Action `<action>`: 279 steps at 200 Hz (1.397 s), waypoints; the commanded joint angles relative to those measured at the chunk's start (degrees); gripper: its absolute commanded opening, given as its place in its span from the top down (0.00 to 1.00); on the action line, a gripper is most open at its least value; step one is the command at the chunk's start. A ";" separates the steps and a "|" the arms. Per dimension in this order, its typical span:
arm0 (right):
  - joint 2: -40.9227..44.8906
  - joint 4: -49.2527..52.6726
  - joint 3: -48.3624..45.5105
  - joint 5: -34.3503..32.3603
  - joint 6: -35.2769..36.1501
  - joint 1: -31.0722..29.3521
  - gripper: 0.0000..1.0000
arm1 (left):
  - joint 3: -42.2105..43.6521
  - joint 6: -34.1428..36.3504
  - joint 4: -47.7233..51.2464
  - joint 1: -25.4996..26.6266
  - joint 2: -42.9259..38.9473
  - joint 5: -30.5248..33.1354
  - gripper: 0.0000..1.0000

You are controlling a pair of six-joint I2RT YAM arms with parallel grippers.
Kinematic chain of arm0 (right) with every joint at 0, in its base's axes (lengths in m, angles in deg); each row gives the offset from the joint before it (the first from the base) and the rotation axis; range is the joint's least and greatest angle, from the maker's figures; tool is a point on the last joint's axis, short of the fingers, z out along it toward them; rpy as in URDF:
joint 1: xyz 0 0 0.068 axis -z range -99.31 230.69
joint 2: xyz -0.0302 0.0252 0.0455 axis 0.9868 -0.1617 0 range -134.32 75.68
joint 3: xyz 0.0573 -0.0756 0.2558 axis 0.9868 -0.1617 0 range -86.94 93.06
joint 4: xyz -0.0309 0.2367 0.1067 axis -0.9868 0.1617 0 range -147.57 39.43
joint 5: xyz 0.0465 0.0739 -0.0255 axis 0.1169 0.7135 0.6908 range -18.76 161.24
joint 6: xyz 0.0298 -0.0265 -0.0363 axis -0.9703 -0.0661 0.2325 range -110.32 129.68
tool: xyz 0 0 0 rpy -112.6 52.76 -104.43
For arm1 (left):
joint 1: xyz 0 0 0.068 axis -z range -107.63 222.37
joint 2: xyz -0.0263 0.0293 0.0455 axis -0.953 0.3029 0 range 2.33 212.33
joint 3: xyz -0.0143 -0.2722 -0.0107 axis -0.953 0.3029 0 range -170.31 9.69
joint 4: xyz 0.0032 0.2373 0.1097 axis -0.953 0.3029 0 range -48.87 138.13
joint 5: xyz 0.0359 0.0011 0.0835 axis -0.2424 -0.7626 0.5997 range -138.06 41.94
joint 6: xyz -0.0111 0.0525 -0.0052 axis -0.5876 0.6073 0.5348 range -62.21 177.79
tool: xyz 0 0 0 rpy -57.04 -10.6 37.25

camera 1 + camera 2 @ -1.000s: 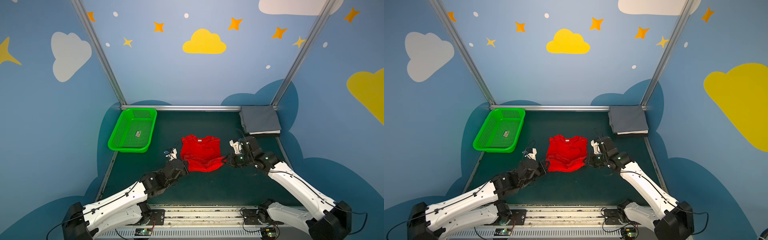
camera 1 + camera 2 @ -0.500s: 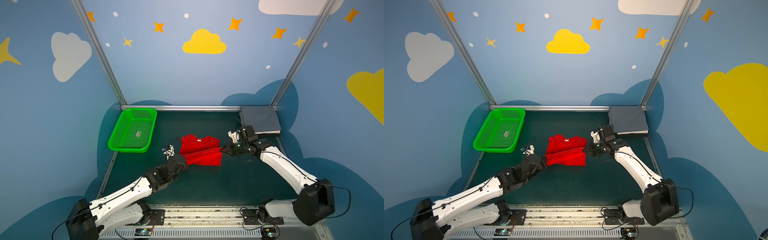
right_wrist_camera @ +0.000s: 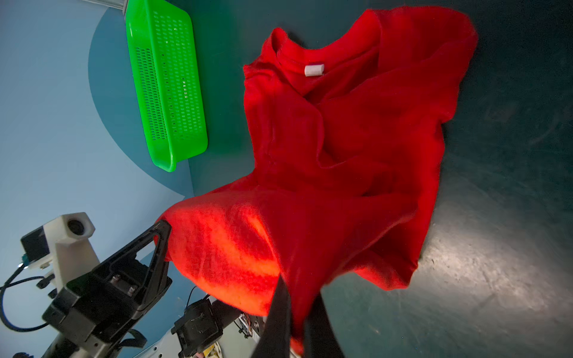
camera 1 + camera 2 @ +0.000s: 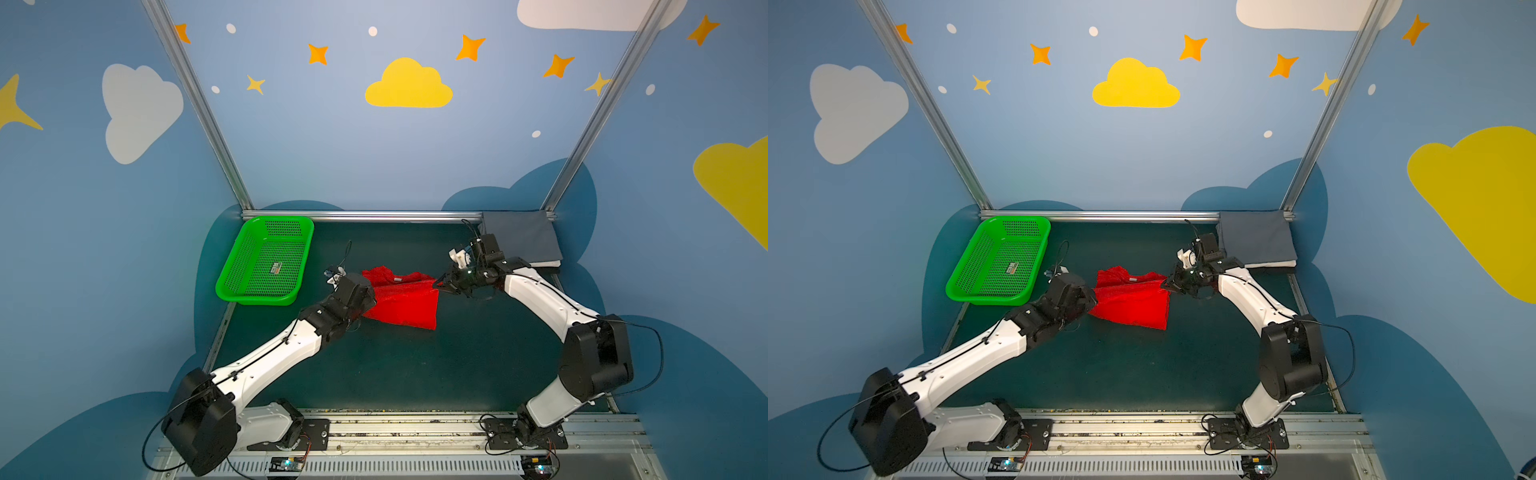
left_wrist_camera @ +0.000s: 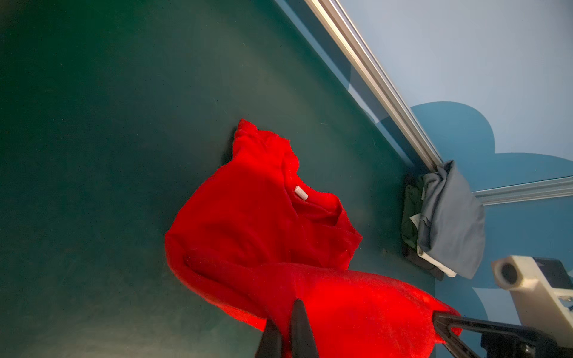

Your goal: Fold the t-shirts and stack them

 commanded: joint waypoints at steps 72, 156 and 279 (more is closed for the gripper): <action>-8.53 -0.34 6.46 4.09 1.11 4.44 1.00 | -10.58 3.60 -0.85 -7.00 14.00 -10.28 0.96; -19.38 0.91 14.20 5.99 2.16 6.34 1.00 | -16.90 5.76 -2.25 -11.41 24.47 -13.99 0.96; -14.09 -2.18 3.69 -0.70 5.91 9.45 0.05 | -23.25 20.29 -0.62 -17.08 29.24 -16.18 0.00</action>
